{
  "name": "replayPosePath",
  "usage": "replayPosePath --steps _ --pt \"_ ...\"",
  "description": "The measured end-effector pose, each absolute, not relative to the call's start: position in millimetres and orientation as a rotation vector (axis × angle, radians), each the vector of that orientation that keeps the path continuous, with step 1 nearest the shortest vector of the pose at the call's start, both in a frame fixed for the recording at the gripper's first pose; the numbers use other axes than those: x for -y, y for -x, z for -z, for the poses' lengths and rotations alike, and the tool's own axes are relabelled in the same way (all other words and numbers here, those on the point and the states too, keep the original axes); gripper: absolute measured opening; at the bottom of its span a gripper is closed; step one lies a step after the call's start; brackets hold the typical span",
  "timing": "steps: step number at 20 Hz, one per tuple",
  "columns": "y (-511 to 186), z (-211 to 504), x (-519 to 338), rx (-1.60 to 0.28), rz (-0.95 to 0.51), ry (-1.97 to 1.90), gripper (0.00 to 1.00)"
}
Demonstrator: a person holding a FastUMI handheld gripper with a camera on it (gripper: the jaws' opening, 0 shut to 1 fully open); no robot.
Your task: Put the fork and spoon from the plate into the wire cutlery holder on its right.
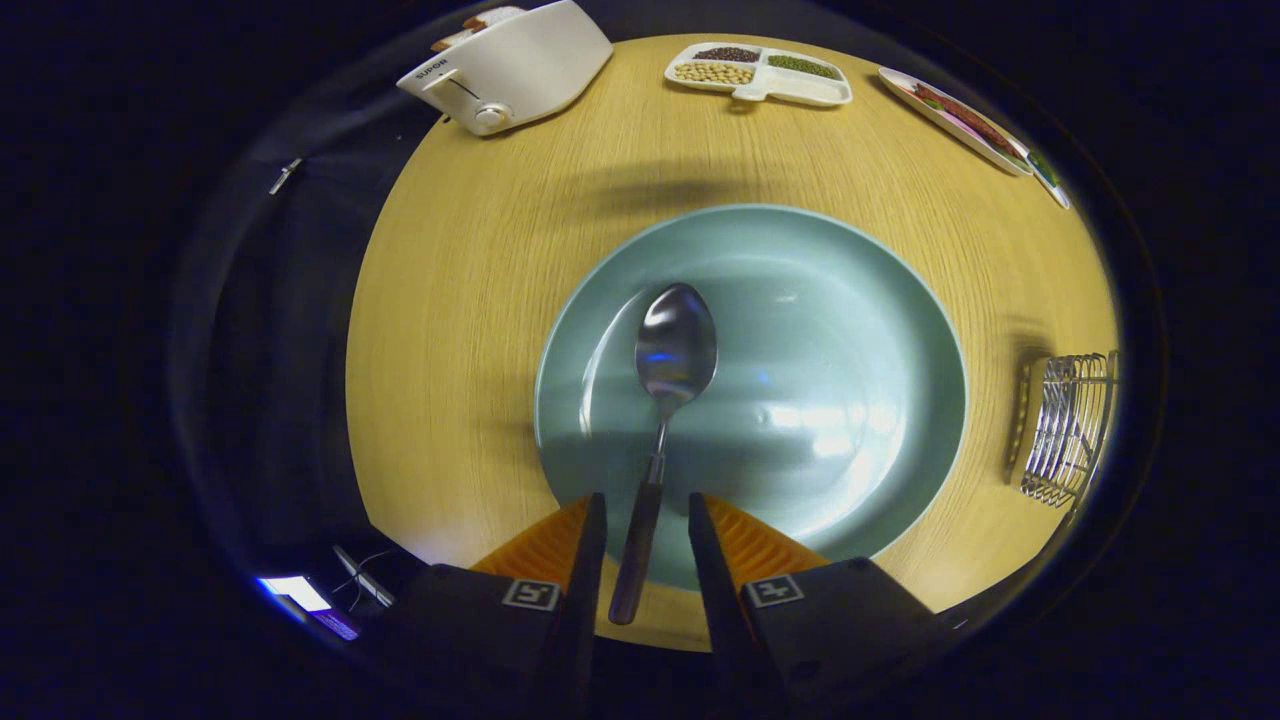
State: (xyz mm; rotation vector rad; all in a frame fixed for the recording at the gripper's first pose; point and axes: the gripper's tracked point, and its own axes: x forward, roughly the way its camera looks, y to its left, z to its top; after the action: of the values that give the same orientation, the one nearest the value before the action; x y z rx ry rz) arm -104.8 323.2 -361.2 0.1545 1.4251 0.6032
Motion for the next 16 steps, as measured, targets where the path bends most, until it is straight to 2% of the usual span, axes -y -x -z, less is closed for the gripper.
replayPosePath --steps 2,3,4,9,16 --pt "107 360 -311 -1.417 -0.594 -0.129 0.22" --pt "101 364 -316 -1.402 -0.606 -0.124 0.14" --pt "99 363 -313 -1.389 -0.613 -0.111 0.11" --pt "93 333 -285 -1.334 -0.681 -0.098 0.11" --pt "79 307 -245 -1.316 -0.684 -0.176 0.07"
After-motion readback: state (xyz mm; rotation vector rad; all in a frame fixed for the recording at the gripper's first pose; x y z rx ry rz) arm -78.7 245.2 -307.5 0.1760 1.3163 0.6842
